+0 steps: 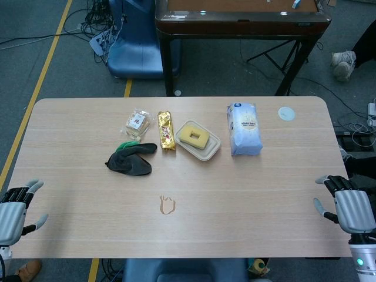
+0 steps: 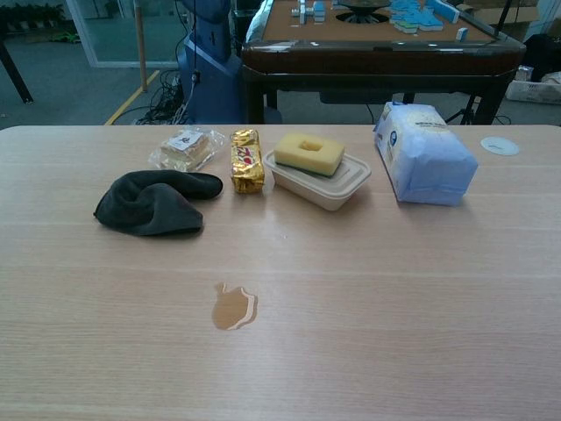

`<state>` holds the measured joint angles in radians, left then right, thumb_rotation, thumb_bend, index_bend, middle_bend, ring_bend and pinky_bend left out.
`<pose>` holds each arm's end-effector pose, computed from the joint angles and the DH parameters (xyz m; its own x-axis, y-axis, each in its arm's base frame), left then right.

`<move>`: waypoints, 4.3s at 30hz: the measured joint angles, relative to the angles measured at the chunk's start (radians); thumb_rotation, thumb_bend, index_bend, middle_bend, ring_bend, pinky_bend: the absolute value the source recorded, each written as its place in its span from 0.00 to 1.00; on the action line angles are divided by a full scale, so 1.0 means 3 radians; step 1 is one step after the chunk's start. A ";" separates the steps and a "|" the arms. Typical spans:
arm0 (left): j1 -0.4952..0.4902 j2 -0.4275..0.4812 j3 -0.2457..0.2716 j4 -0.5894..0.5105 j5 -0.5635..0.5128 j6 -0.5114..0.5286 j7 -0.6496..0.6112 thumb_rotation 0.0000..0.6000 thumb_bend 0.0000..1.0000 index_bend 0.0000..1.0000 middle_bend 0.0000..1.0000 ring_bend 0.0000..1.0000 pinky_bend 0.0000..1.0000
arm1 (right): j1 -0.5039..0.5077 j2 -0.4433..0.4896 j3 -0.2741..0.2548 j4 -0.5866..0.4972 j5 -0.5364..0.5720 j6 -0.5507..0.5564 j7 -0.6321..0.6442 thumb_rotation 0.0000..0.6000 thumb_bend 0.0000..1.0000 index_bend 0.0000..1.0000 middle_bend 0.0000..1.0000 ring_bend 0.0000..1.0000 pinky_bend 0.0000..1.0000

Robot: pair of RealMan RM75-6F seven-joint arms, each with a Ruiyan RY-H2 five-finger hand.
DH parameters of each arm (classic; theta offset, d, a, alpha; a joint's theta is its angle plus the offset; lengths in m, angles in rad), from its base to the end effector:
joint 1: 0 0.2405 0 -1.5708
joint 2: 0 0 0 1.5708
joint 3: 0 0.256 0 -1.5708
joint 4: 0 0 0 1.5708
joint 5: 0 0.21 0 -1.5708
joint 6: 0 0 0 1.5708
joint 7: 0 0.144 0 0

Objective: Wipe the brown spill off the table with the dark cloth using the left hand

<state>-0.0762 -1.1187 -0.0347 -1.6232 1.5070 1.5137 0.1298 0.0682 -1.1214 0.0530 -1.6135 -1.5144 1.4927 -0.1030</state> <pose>-0.3090 0.1750 0.1595 0.5025 -0.0081 0.8646 0.8645 -0.0073 -0.5025 -0.3108 -0.1765 0.1588 0.4848 0.0026 0.8746 -0.8746 -0.0085 0.4848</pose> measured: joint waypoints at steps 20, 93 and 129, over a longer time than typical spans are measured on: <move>-0.0367 0.0044 -0.0102 0.0099 0.0125 -0.0372 -0.0345 1.00 0.19 0.17 0.16 0.22 0.18 | -0.0023 0.0172 0.0062 -0.0101 -0.0023 0.0112 -0.0029 1.00 0.39 0.35 0.34 0.27 0.33; -0.2845 -0.1923 -0.0359 0.2632 -0.0726 -0.3095 -0.0759 1.00 0.19 0.63 0.63 0.63 0.88 | -0.0119 0.0316 0.0073 -0.0167 0.0146 0.0070 0.0002 1.00 0.39 0.35 0.34 0.28 0.33; -0.2871 -0.1907 -0.0073 0.0939 -0.0147 -0.2692 -0.0357 1.00 0.19 0.56 0.62 0.62 0.89 | -0.0259 0.0334 0.0011 -0.0129 0.0048 0.0257 0.0146 1.00 0.39 0.35 0.34 0.28 0.33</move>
<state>-0.9376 -1.6908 -0.0566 -1.3414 1.4630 0.7061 0.0228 -0.0096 -1.0212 0.0564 -1.6522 -1.5001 1.5699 -0.0591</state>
